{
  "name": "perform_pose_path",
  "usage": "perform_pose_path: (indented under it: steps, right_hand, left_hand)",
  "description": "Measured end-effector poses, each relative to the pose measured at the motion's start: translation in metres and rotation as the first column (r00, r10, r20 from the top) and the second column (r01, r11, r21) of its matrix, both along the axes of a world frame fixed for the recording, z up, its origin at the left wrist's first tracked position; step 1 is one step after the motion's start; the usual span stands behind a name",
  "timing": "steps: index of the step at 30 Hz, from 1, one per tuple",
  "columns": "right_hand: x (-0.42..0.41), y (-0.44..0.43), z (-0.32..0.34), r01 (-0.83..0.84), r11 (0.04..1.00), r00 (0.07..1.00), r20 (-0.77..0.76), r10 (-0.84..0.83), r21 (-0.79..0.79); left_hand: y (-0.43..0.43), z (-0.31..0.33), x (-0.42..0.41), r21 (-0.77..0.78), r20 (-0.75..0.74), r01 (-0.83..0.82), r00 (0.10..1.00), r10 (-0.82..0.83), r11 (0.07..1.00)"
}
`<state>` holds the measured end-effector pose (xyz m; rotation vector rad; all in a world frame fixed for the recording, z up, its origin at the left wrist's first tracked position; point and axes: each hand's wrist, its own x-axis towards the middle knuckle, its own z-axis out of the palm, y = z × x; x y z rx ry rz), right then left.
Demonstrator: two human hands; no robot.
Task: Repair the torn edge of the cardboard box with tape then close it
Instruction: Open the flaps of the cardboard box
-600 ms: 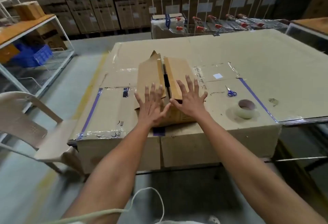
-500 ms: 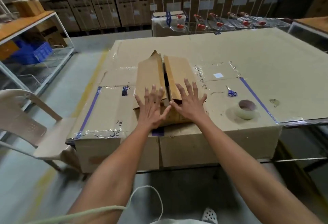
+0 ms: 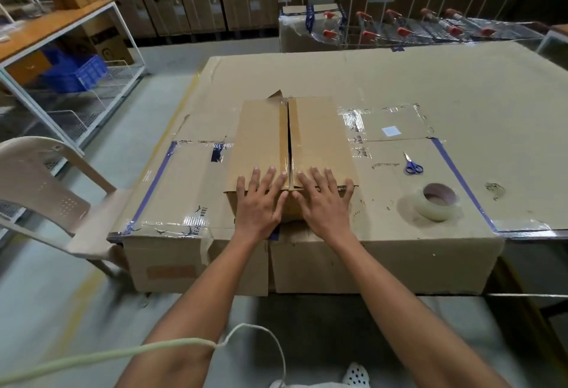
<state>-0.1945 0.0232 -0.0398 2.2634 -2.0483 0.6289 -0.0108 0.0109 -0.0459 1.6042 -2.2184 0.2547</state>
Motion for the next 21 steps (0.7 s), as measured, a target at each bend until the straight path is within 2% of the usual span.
perform_pose_path:
  steps: [10, 14, 18, 19, 21]
  right_hand:
    - [0.004, -0.007, 0.009, 0.031, 0.999, 0.999, -0.026, -0.032, -0.021]
    - [0.008, -0.008, 0.019, 0.076, 0.996, 0.997, 0.018, -0.075, -0.047]
    - [0.008, -0.007, 0.025, 0.092, 0.995, 0.996, 0.012, -0.091, -0.027]
    - [0.008, -0.008, 0.026, 0.091, 0.996, 0.996, 0.015, -0.090, -0.018]
    - [0.007, -0.008, 0.028, 0.090, 0.996, 0.996, 0.017, -0.090, -0.002]
  left_hand:
    - [-0.008, 0.012, 0.003, -0.104, 0.140, 0.005, 0.990, 0.009, 0.995]
    - [-0.015, 0.023, 0.011, -0.179, 0.211, 0.086, 0.976, -0.047, 0.980]
    - [-0.025, 0.052, 0.024, -0.329, 0.061, 0.134, 0.991, -0.121, 0.935]
    - [-0.026, 0.062, 0.028, -0.362, -0.018, 0.097, 0.994, -0.111, 0.927]
    - [-0.024, 0.082, 0.039, -0.367, -0.285, -0.067, 0.958, -0.044, 0.928]
